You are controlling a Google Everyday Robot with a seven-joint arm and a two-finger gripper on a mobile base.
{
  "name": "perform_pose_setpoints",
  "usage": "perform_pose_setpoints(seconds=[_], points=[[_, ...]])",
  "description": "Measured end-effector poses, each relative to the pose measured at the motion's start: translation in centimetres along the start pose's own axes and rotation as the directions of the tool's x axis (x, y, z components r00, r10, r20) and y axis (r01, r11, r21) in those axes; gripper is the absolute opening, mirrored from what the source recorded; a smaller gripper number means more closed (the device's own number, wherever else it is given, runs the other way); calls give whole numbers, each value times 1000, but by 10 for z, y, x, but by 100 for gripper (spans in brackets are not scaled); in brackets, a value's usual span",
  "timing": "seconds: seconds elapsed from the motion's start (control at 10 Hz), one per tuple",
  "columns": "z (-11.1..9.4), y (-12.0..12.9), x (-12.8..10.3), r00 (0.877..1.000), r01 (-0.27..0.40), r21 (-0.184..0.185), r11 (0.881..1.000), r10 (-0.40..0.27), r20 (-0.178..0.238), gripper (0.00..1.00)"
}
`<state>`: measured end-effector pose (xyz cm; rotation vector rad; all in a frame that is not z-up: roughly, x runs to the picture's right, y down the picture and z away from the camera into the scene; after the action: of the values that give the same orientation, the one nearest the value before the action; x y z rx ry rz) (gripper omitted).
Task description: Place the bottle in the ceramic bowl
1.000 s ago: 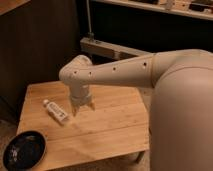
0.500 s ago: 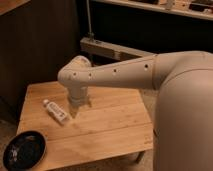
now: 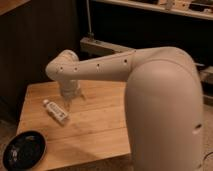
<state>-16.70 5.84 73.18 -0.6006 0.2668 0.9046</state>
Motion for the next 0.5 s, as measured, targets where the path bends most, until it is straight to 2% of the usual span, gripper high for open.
perform_pose_setpoints(seconds=[0.2,0.3,0.5], points=[[7,-14,-26,999,1,-15,1000,0,34,65],[11,-15,-35,998,6,-36,999,-4,59,65],[17,-1,-56,995,35,-66,997,-29,93,65]])
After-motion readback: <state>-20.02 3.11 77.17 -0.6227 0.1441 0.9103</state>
